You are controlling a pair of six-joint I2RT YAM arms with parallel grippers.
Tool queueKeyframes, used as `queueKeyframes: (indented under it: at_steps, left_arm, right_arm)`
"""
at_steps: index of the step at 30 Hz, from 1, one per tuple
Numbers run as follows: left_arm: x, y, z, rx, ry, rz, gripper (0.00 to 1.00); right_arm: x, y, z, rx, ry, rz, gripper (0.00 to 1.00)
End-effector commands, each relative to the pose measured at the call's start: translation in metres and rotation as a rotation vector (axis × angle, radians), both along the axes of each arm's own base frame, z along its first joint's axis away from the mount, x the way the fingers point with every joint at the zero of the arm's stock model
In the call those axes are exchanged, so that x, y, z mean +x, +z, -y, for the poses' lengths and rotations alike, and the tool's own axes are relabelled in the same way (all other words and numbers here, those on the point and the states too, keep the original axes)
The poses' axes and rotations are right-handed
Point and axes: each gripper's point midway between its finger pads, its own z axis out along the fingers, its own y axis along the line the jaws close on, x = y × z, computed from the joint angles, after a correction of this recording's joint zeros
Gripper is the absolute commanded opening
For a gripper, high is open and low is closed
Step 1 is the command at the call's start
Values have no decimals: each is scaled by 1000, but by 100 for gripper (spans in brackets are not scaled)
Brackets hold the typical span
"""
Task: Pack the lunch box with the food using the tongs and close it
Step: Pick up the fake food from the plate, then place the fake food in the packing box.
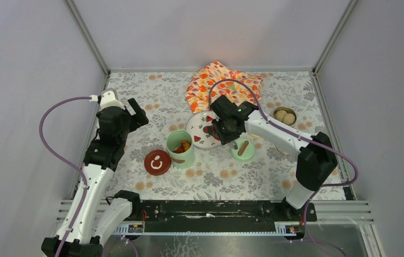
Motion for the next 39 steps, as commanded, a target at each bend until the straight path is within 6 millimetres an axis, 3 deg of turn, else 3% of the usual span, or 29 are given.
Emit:
queueKeyframes:
  at_steps: [1,6,11,15,22,26,33,39]
  left_arm:
    - [8,10,0,-5,-2,52,98]
    - [8,10,0,-4,0,52,98]
    - [8,9,0,-4,0,49,98]
    - [8,10,0,-3,-1,50,98]
    - [8,9,-1,-3,0,50,98]
    - [8,9,-1,-2,2,50,98]
    - [7,10,-1,-3,1,52,98]
    - [7,10,-1,-3,0,52,98]
  right_arm:
    - [17,57,-18,154,30,146,11]
    - [15,73,-22,196,52,160,10]
    - [8,108,-35,320,109,222,10]
    - [-4,135,-51,411,177,256,11]
    - [-36,156,-89,502,327,280,13]
    - [-48,155,-104,525,379,270,13]
    - [-55,124,-117,493,412,203,19]
    - [-56,101,-116,449,410,158,32]
